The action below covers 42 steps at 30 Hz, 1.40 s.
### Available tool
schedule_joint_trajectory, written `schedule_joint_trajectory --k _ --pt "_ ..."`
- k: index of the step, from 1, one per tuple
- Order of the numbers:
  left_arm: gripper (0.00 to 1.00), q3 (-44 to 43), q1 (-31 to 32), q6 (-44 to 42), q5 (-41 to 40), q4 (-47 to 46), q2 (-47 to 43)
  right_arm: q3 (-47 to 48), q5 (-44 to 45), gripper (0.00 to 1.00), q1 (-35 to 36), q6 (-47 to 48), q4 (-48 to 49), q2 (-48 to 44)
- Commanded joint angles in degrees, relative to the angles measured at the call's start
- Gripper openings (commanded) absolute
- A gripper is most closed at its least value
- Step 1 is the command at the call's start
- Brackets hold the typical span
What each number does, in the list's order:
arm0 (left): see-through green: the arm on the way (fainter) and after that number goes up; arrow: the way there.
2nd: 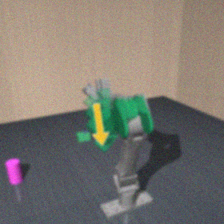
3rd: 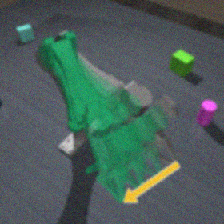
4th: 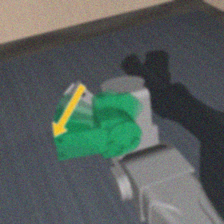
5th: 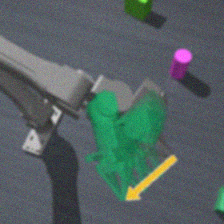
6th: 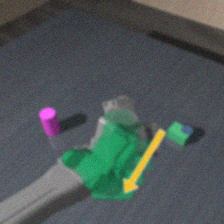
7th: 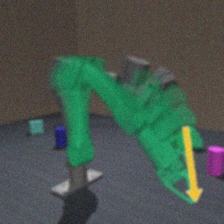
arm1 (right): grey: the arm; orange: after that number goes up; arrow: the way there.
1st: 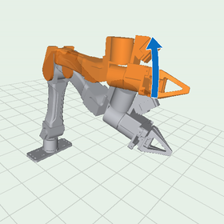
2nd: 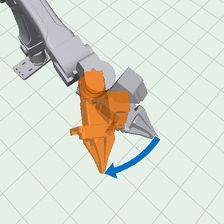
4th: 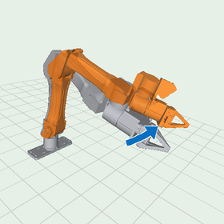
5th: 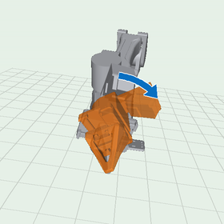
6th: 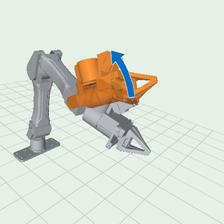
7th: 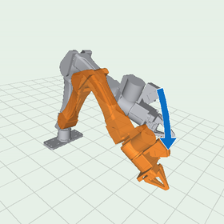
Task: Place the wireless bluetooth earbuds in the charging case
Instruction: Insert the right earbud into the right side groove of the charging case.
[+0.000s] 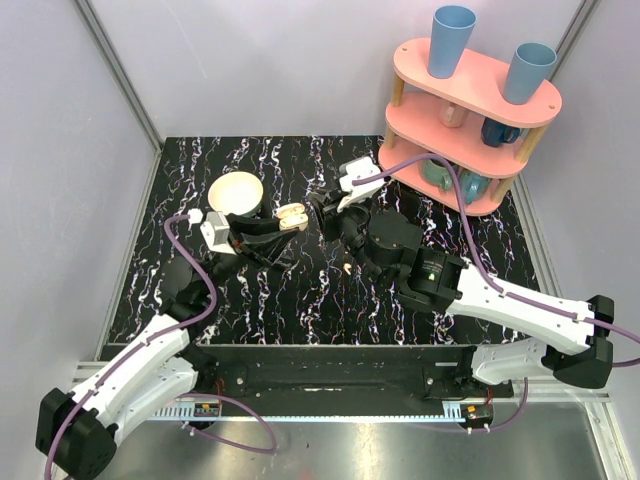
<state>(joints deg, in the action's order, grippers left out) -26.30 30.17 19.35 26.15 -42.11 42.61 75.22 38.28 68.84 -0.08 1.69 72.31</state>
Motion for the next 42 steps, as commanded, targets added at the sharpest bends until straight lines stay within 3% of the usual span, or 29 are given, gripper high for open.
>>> schedule_joint_trajectory --k 1,9,33,42 --pt "0.00 0.20 0.50 -0.11 1.97 -8.51 0.72 -0.42 -2.25 0.04 1.65 -0.28 4.71 -0.24" --pt "0.00 0.11 0.94 -0.02 1.97 -10.63 1.33 -3.15 -5.76 0.04 3.14 4.12 9.02 -0.16" --pt "0.00 0.38 1.12 -0.11 1.71 -11.33 -0.34 -6.05 -2.60 0.04 3.85 12.64 10.43 -0.24" --pt "0.00 -0.50 1.12 -0.02 -0.75 -9.50 -0.25 -7.63 -8.75 0.06 3.85 12.12 8.59 -1.65"
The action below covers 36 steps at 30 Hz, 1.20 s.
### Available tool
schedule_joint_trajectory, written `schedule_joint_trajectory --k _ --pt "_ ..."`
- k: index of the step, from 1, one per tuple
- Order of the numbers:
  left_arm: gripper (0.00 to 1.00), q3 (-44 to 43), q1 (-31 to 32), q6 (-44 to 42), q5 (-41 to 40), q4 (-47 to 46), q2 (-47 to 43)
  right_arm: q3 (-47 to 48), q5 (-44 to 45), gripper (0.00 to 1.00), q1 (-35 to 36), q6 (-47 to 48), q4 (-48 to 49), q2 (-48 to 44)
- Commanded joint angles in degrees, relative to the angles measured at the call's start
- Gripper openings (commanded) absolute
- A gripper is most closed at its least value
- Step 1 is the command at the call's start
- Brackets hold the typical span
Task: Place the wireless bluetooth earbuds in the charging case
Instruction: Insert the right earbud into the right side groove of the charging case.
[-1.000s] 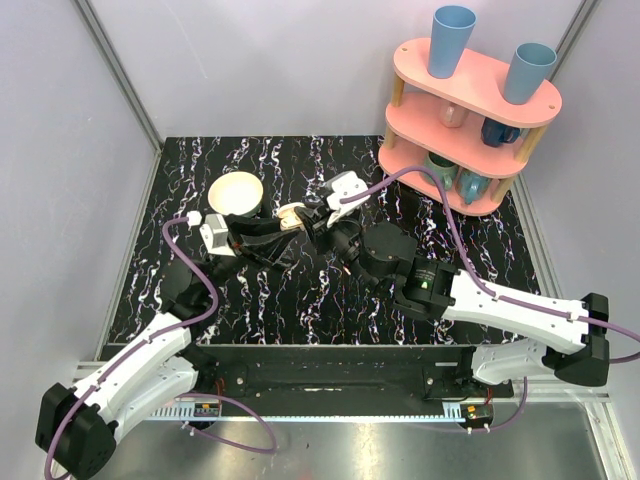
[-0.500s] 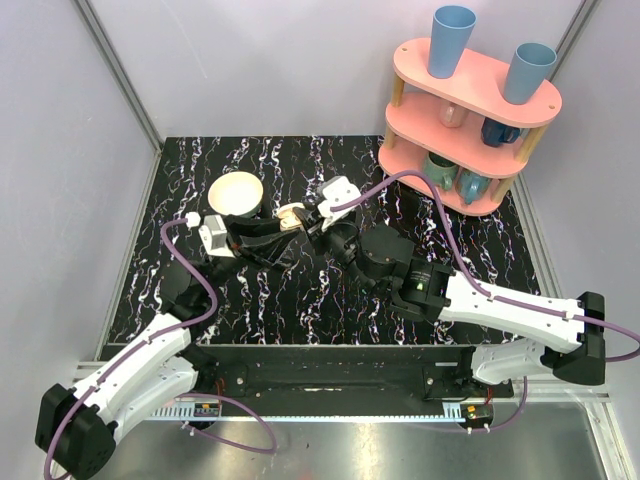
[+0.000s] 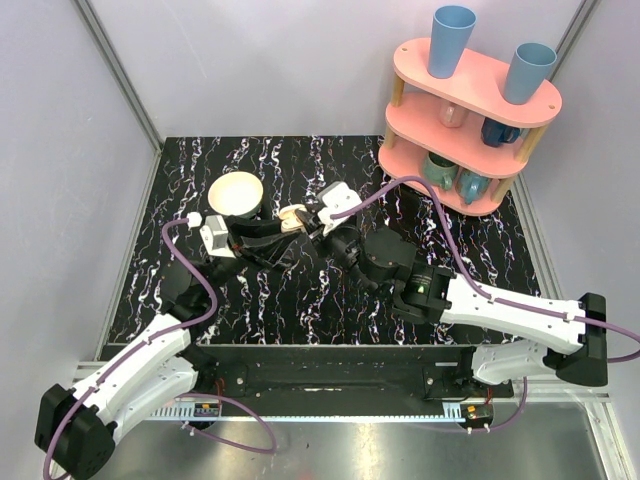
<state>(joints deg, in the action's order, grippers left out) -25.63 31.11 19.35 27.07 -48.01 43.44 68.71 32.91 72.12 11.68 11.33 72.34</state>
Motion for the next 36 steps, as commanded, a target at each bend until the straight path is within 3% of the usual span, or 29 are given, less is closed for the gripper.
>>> schedule_joint_trajectory --k 1,27,32,36 --pt "0.00 -1.35 0.18 -0.02 -2.02 -3.41 -0.99 -1.47 -4.07 0.06 0.57 0.36 -1.22 -1.93" --pt "0.00 -1.62 0.26 1.65 -4.75 -5.34 -0.73 -1.56 -9.88 0.13 0.92 2.11 -5.62 -2.37" --pt "0.00 -1.53 0.18 1.65 -4.57 -5.52 -0.64 -0.77 -10.23 0.17 0.92 2.03 -6.94 -1.76" --pt "0.00 -1.44 0.18 1.65 -4.66 -5.60 -0.81 -0.94 -10.14 0.32 0.92 1.94 -6.41 -1.94"
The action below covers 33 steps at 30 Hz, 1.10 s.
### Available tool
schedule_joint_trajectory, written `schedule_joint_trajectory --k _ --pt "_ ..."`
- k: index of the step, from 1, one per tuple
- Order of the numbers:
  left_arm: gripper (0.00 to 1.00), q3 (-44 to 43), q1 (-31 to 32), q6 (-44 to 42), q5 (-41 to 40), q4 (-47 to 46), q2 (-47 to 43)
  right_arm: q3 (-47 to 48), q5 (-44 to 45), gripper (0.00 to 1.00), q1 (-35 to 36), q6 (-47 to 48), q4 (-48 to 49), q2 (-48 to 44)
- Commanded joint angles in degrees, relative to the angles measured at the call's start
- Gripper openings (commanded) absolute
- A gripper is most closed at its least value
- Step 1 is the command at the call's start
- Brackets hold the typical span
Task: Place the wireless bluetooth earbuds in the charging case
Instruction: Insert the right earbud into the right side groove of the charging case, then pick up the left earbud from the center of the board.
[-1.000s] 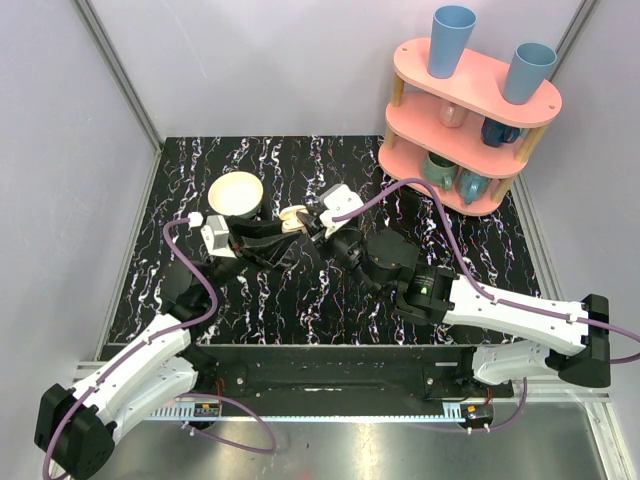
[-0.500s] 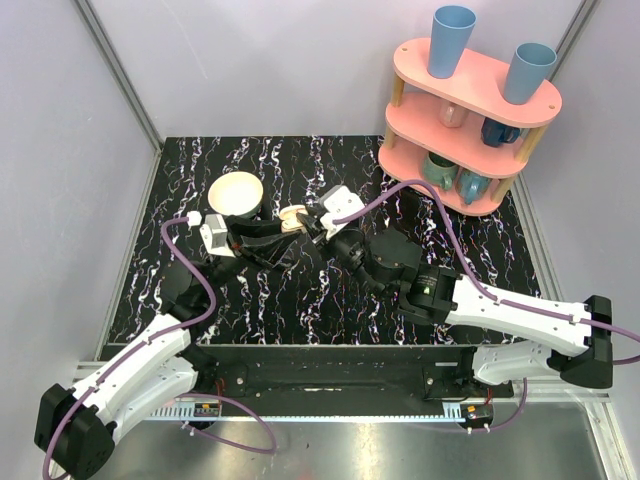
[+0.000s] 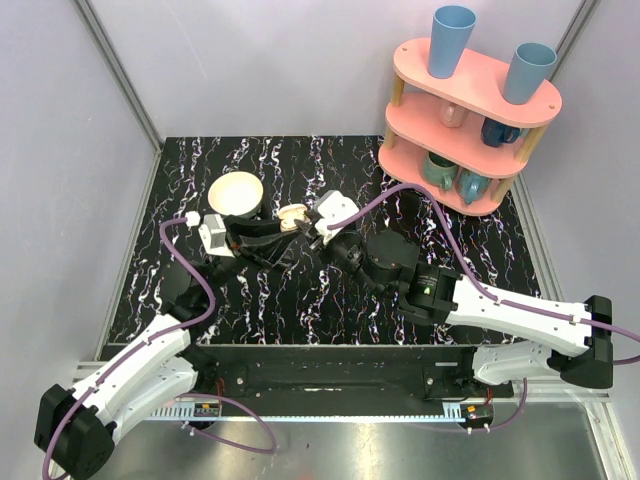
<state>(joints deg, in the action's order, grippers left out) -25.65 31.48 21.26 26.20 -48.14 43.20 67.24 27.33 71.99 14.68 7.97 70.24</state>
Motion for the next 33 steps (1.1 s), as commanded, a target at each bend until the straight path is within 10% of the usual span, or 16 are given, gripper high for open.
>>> schedule_joint_trajectory --k 1,12,20,25,28,33 --pt "0.00 -1.33 -0.20 -0.25 -3.87 -5.39 -0.49 0.52 -4.13 0.39 1.05 -1.23 -2.70 -0.01" --pt "0.00 0.25 -0.20 -2.80 -5.01 -2.58 -2.15 -1.23 0.17 0.81 1.05 -2.46 6.70 -4.66" --pt "0.00 1.13 -0.20 -6.31 -6.51 1.38 -4.70 -3.35 6.05 0.87 1.05 -4.04 11.37 -10.64" --pt "0.00 1.04 -0.20 -8.68 -7.03 4.27 -7.07 -3.61 25.04 0.83 -3.32 -14.18 2.81 -11.53" --pt "0.00 0.51 -0.20 -10.26 -6.95 7.08 -8.83 -1.85 14.72 0.77 -16.54 -34.79 -19.20 -12.05" --pt "0.00 0.16 -0.20 -11.94 -7.47 10.08 -11.73 -3.87 -12.68 0.71 -31.28 -43.68 -31.51 -4.97"
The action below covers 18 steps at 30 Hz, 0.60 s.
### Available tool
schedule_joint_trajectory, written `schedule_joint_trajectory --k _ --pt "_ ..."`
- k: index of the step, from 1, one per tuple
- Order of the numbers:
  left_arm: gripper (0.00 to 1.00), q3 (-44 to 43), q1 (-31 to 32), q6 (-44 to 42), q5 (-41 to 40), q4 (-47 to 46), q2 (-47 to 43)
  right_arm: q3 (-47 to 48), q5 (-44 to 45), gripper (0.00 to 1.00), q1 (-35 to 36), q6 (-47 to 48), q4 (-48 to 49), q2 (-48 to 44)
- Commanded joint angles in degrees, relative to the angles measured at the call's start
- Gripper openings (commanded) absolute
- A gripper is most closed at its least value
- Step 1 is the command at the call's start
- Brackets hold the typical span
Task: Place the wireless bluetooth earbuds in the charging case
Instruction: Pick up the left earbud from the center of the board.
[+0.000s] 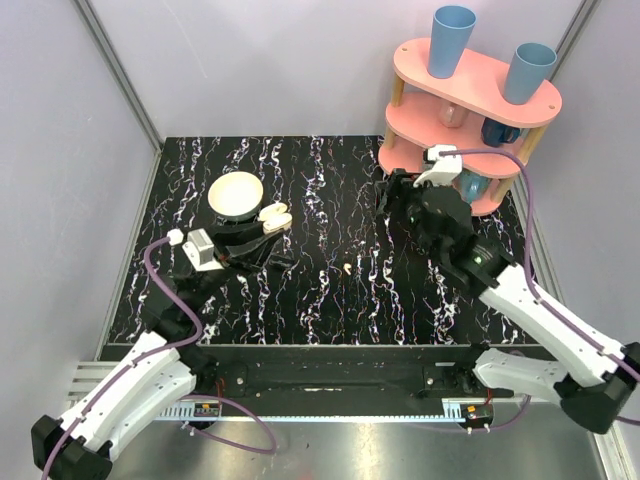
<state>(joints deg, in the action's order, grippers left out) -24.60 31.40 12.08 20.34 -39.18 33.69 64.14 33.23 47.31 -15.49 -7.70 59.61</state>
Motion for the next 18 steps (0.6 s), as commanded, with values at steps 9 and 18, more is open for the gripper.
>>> schedule_joint_trajectory --k 9,18 --pt "0.00 -0.45 -0.20 -2.85 -2.05 3.05 -3.98 -0.24 -29.19 0.73 -9.17 -26.43 -18.58 25.37" --pt "0.00 -0.27 -0.20 -4.34 -2.50 5.07 -5.04 1.43 -23.13 0.69 -6.45 -29.60 -18.75 35.12"
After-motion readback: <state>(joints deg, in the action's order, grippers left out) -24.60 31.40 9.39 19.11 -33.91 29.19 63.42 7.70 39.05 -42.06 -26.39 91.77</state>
